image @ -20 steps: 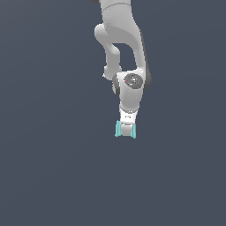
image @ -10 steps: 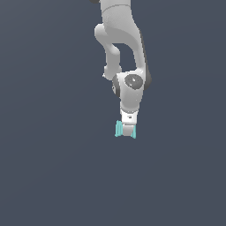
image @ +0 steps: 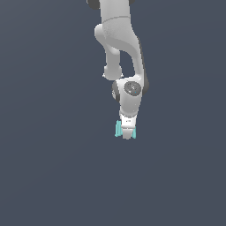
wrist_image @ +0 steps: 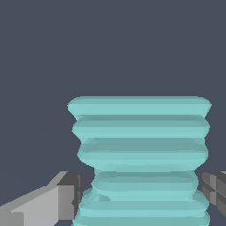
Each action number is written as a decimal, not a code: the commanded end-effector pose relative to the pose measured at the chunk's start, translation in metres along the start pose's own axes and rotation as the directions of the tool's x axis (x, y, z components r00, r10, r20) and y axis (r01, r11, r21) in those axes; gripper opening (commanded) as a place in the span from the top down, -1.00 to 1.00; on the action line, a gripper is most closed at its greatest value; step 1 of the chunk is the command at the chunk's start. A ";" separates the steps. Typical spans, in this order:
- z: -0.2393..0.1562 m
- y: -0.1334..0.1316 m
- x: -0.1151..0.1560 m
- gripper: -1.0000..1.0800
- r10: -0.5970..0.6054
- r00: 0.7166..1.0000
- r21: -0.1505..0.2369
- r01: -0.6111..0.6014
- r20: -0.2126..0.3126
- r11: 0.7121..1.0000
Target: Pick up the object and move it to a goal position.
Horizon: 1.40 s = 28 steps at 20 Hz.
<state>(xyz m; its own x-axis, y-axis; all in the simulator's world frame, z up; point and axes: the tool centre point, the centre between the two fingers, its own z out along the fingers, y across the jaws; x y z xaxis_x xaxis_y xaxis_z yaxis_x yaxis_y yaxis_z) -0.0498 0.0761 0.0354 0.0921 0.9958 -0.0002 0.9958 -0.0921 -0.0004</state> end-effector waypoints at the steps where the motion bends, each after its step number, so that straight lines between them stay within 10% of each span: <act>1: 0.010 0.000 0.000 -0.92 -0.001 1.000 0.000 0.001 0.000 1.000; 6: 0.017 0.001 0.000 -0.92 -0.001 1.000 0.000 0.001 0.000 1.000; 7: 0.017 0.001 0.000 1.00 -0.001 1.000 0.000 0.001 0.000 1.000; 28: -0.013 0.011 -0.036 1.00 -0.007 1.000 -0.017 0.007 -0.001 1.000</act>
<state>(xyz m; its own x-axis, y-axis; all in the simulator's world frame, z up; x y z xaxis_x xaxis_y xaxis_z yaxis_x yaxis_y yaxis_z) -0.0429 0.0491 0.0440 0.0842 0.9964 0.0008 0.9963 -0.0842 0.0163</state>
